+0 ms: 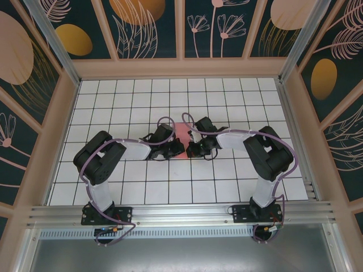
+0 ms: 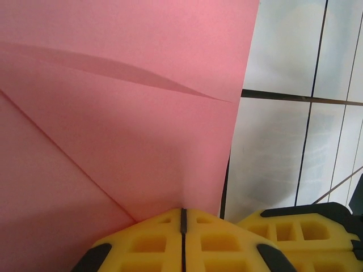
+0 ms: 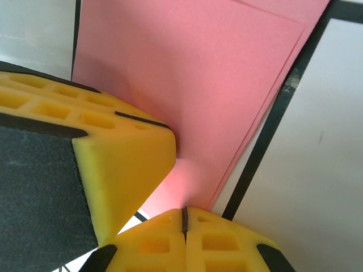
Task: Fold a paper plane with a square sheet of paper (pick it up from the middle)
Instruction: Fold the triangle a second time at the center of the table.
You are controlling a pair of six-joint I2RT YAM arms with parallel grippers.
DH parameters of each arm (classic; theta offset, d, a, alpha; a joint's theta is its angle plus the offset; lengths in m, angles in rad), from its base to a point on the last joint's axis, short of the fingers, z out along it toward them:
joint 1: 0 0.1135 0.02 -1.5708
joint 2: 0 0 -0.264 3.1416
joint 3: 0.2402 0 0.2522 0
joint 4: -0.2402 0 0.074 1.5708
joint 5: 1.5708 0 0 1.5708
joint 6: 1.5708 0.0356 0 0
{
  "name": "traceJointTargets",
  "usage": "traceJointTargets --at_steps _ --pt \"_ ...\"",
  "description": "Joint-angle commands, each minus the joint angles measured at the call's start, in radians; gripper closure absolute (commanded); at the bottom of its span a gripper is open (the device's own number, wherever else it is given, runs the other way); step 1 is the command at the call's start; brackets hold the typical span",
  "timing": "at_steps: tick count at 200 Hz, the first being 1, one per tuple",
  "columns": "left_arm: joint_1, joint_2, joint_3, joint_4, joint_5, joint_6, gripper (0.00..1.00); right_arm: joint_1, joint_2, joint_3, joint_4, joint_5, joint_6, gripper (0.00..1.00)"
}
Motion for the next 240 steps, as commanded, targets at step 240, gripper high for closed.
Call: traceJointTargets --at_steps 240 --pt "0.215 -0.125 -0.006 0.041 0.036 0.159 0.83 -0.009 -0.142 0.066 -0.017 0.069 0.104 0.93"
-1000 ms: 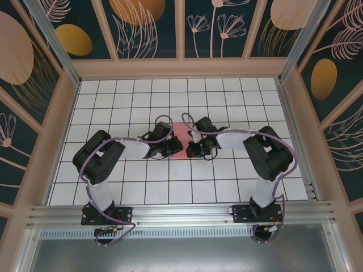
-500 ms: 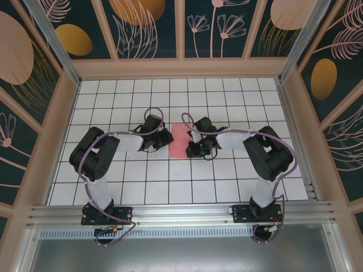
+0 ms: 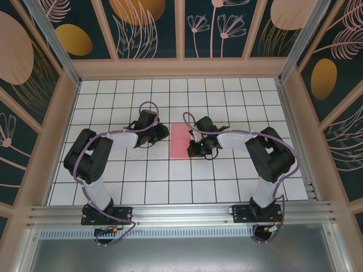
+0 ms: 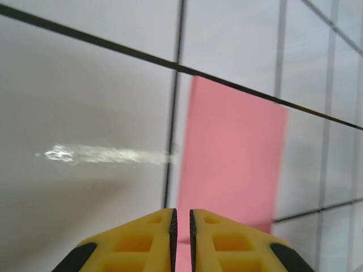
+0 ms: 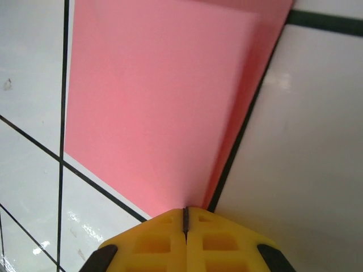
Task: Fold a paper plane with a square sheet of paper (pick it up from the middle)
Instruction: Fold the triangle a second time at the center of the table.
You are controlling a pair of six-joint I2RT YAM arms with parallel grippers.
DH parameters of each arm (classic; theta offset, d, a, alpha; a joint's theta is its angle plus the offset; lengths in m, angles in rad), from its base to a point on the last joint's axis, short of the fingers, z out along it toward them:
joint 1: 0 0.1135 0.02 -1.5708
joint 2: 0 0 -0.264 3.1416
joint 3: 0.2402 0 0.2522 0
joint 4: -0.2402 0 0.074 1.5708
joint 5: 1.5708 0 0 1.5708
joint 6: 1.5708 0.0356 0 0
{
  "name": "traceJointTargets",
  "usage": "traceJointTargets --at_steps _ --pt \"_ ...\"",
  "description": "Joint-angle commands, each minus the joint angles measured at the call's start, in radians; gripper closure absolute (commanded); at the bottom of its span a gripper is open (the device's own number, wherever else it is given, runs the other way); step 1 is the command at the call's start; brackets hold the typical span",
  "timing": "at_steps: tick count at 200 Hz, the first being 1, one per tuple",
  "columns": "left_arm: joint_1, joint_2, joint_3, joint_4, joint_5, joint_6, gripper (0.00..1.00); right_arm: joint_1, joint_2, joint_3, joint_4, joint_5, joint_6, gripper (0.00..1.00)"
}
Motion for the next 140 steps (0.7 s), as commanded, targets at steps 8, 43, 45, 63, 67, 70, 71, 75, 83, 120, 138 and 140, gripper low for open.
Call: traceJointTargets --at_steps 8,43,45,63,67,70,71,75,83,120,138,140 --pt "-0.004 -0.076 -0.074 0.144 0.115 -0.011 0.83 -0.009 -0.114 0.067 0.036 0.024 0.077 0.90" --pt "-0.027 -0.073 -0.096 0.187 0.183 -0.053 0.89 -0.009 -0.084 0.107 0.092 0.035 0.134 0.87" --pt "-0.029 -0.072 -0.096 0.192 0.186 -0.056 0.89 -0.009 -0.080 0.110 0.094 0.038 0.135 0.87" --pt "-0.044 -0.032 -0.084 0.192 0.203 -0.054 0.94 -0.010 -0.048 0.115 0.118 0.053 0.148 0.91" --pt "-0.044 -0.018 -0.077 0.184 0.206 -0.052 0.95 -0.010 -0.044 0.112 0.126 0.055 0.153 0.92" --pt "-0.044 -0.007 -0.071 0.175 0.207 -0.051 0.95 -0.009 -0.040 0.108 0.132 0.054 0.157 0.93" --pt "-0.044 -0.005 -0.069 0.173 0.207 -0.050 0.95 -0.009 -0.038 0.107 0.134 0.054 0.159 0.93" --pt "-0.046 0.007 -0.062 0.167 0.209 -0.050 0.96 -0.009 -0.032 0.103 0.141 0.049 0.164 0.94" --pt "-0.050 0.023 -0.055 0.161 0.215 -0.052 0.96 -0.006 -0.018 0.101 0.146 0.028 0.166 0.95" --pt "-0.081 0.082 -0.044 0.150 0.219 -0.046 0.97 0.021 0.034 0.108 0.114 0.009 0.144 0.97" --pt "-0.086 0.100 -0.045 0.162 0.207 -0.056 0.97 0.026 0.054 0.111 0.091 0.009 0.128 0.98" --pt "-0.087 0.101 -0.044 0.162 0.205 -0.057 0.97 0.027 0.056 0.113 0.089 0.008 0.127 0.98"
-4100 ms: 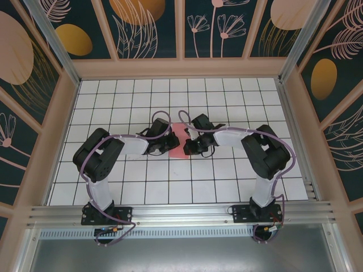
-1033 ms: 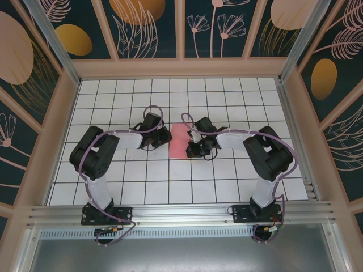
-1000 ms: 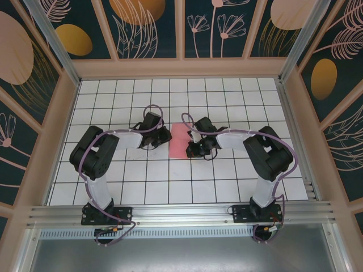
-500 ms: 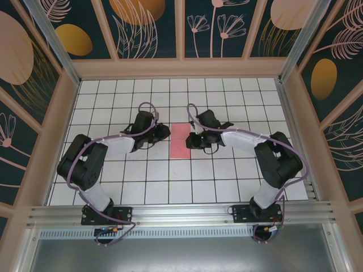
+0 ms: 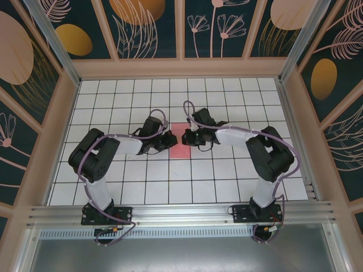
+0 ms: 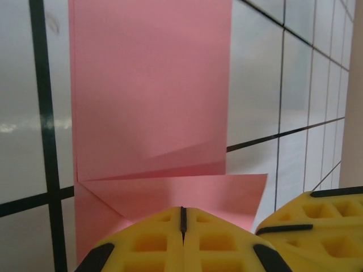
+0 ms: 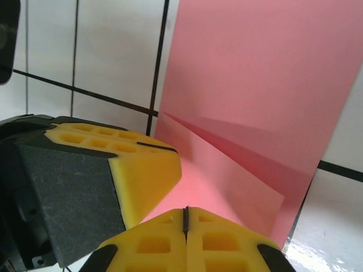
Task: Fold a paper plane with a square sheet of paper (pick it up from the middle)
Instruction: Fold the triangle a second time at the center of the table.
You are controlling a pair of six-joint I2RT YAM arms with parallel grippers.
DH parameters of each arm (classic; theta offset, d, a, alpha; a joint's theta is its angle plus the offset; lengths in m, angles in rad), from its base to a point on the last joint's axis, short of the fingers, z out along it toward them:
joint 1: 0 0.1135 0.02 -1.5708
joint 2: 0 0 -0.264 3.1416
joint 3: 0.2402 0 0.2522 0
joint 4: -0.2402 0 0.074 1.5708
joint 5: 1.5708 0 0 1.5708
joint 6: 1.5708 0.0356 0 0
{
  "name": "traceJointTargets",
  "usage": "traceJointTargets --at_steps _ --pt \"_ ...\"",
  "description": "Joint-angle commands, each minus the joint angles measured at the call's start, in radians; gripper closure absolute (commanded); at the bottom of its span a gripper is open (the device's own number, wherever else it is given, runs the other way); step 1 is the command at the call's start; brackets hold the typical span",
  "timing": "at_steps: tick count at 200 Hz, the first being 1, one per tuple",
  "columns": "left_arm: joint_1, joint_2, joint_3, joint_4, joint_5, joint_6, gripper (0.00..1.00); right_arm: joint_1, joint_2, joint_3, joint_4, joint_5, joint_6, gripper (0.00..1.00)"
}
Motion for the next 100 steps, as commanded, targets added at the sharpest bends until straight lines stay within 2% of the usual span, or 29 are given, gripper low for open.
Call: traceJointTargets --at_steps 1,100 --pt "-0.012 0.029 0.021 0.009 0.005 -0.011 0.97 0.014 0.027 0.017 -0.027 -0.023 -0.017 0.98" --pt "-0.012 0.077 0.062 -0.165 -0.130 -0.006 0.97 0.042 0.044 -0.024 -0.113 0.033 -0.062 0.98"
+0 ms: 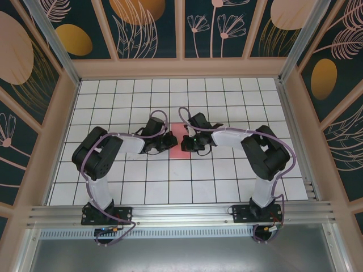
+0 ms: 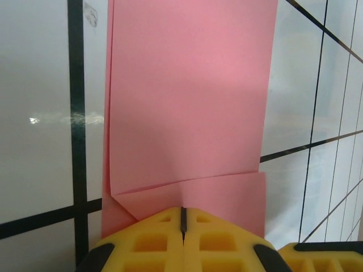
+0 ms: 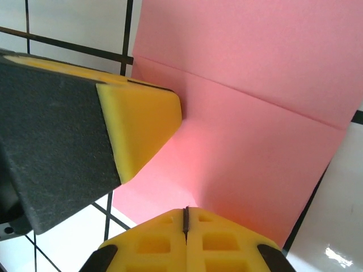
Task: Fold a paper plane with a square sheet of paper (pick it up from the middle)
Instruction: Fold the triangle a second time at the center of the table.
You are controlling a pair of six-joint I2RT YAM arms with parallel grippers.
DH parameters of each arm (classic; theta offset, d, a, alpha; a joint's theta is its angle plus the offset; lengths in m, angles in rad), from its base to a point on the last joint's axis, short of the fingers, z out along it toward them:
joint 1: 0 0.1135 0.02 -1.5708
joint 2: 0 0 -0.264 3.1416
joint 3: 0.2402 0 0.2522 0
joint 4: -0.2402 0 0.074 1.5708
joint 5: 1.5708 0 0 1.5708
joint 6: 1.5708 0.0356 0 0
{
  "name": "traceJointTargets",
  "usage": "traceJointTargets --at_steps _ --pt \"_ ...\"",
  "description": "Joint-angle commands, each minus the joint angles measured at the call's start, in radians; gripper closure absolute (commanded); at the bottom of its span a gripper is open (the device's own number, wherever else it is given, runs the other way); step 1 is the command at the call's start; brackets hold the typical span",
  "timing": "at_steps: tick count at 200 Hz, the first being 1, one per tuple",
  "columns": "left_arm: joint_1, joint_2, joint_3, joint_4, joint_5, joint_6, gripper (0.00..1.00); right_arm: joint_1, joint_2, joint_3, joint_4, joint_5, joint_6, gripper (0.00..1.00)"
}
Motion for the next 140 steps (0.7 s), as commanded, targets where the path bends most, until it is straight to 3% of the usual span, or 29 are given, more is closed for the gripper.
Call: traceJointTargets --at_steps 1,52,140 --pt "-0.001 0.042 0.021 -0.105 -0.064 0.005 0.97 0.006 0.010 -0.022 -0.048 0.029 -0.027 0.98" --pt "-0.001 0.049 0.035 -0.183 -0.146 -0.001 0.97 0.006 -0.002 -0.055 -0.077 0.042 -0.050 0.98" --pt "-0.001 0.035 0.029 -0.190 -0.175 -0.014 0.97 0.005 -0.119 -0.214 -0.062 0.039 -0.052 0.99"
